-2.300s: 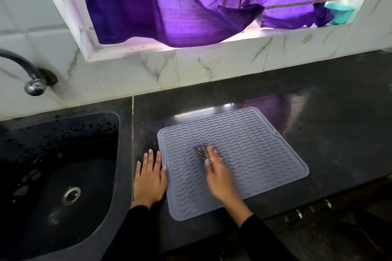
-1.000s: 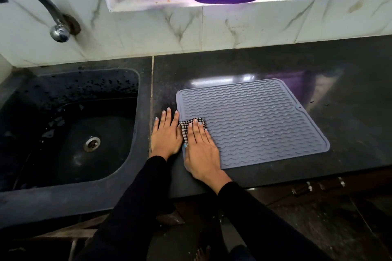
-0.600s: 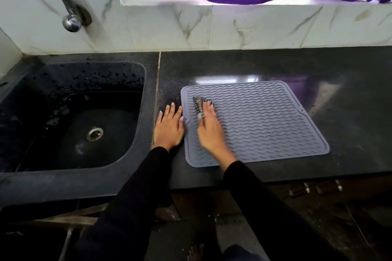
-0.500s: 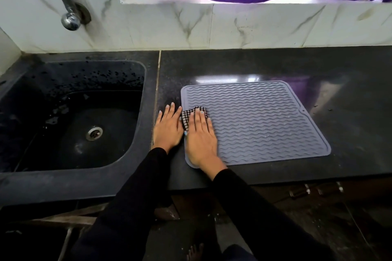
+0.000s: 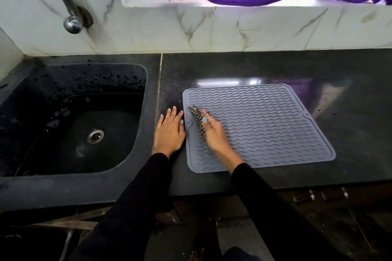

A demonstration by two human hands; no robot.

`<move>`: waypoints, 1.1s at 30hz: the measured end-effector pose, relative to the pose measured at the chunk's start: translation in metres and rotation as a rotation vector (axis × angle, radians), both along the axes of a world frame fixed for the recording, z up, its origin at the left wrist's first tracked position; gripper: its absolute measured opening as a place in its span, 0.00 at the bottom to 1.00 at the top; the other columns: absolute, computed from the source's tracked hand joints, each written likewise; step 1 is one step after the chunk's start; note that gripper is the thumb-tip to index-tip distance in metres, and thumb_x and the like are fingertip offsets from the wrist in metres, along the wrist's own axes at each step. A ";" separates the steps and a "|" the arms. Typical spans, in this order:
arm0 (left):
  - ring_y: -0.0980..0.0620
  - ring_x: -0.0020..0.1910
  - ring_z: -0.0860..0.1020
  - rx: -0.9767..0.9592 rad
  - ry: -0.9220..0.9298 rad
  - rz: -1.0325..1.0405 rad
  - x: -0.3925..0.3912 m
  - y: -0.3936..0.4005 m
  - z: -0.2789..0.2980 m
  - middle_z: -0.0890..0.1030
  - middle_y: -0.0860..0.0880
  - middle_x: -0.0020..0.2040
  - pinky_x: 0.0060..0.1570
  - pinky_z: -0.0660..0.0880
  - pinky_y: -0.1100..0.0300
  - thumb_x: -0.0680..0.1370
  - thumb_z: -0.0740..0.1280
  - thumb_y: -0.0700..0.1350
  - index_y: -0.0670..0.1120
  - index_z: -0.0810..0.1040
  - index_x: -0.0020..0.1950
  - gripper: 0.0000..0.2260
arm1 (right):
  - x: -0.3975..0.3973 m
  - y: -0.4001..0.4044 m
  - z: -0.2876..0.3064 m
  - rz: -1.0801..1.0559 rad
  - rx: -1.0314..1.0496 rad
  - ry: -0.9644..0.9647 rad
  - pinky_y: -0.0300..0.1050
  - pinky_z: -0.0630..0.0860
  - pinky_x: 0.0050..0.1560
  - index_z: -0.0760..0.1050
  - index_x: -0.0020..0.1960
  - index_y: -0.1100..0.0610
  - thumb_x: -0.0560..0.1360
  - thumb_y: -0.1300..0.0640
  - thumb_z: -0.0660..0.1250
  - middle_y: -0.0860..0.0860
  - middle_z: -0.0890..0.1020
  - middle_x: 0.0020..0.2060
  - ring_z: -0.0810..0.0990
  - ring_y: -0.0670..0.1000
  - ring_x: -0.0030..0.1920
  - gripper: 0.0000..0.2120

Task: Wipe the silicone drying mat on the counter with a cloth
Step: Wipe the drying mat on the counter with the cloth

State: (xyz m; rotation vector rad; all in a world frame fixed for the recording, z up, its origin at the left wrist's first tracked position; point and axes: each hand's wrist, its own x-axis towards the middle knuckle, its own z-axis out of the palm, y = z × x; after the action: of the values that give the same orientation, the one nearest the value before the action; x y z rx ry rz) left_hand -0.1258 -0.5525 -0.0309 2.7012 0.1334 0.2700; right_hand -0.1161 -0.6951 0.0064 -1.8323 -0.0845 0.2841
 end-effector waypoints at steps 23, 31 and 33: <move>0.50 0.76 0.51 0.093 0.045 -0.016 -0.001 0.000 0.000 0.55 0.46 0.77 0.74 0.45 0.53 0.81 0.50 0.46 0.46 0.58 0.75 0.21 | -0.043 -0.009 0.002 0.212 -0.842 -0.489 0.43 0.62 0.70 0.57 0.74 0.58 0.76 0.63 0.59 0.54 0.65 0.72 0.66 0.52 0.71 0.28; 0.50 0.76 0.49 0.106 0.084 -0.010 0.000 -0.002 0.000 0.53 0.46 0.77 0.74 0.43 0.53 0.81 0.49 0.46 0.47 0.55 0.76 0.22 | -0.027 -0.016 0.051 -0.054 -0.501 -0.210 0.30 0.71 0.34 0.74 0.61 0.59 0.77 0.63 0.60 0.52 0.80 0.43 0.77 0.49 0.40 0.13; 0.50 0.76 0.49 0.114 0.091 -0.018 0.001 -0.001 -0.001 0.53 0.46 0.77 0.74 0.43 0.53 0.81 0.48 0.46 0.46 0.55 0.76 0.22 | -0.046 0.001 0.045 0.073 -0.756 -0.305 0.43 0.75 0.49 0.72 0.61 0.61 0.76 0.63 0.60 0.57 0.80 0.51 0.79 0.56 0.50 0.14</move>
State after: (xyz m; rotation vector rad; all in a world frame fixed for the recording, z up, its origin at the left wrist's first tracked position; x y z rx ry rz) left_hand -0.1244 -0.5534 -0.0320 2.8271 0.1245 0.1533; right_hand -0.1619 -0.6946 0.0512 -2.6203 -0.2871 0.0814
